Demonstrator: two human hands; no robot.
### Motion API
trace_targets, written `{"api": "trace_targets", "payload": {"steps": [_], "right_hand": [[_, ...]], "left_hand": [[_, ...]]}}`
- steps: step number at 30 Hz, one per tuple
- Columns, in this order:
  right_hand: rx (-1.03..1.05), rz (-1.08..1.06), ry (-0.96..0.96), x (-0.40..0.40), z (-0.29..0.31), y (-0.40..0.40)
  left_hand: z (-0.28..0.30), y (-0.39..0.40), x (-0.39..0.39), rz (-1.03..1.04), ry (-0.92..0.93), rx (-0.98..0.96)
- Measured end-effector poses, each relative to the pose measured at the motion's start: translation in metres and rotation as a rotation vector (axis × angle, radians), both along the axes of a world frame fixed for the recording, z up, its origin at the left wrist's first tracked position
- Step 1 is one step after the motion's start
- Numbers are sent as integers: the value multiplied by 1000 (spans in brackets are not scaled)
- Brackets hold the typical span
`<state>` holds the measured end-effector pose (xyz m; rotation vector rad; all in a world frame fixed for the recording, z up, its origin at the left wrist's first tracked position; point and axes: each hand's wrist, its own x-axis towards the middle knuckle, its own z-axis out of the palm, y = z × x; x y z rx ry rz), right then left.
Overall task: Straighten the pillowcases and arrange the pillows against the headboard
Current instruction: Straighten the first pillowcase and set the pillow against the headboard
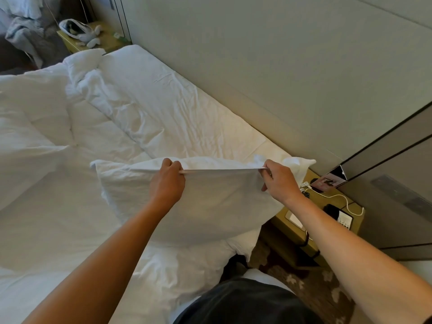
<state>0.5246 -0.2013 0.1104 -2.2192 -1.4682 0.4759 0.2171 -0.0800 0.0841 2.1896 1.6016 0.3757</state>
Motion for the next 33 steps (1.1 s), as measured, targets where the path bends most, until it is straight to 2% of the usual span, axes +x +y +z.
{"api": "trace_targets", "payload": {"steps": [9,14,18,21,26,33], "right_hand": [[19,-15,-84,-10,-5,-2],[29,-37,-66,-10,-12,-9],[38,-40,-72,-10,-16,-16],[37,-53,-54,-10,-19,-21],[69,-23,34,-7,-22,-26],[143,77,-15,16,-13,-20]], "left_hand": [[-3,-2,-25,-55,-27,-35],[-14,4,-32,-94,51,-128],[-24,3,-36,-72,46,-197],[-27,0,-37,-92,104,-183],[-24,-10,-39,-49,7,-108],[-5,-22,-26,19,40,-87]]}}
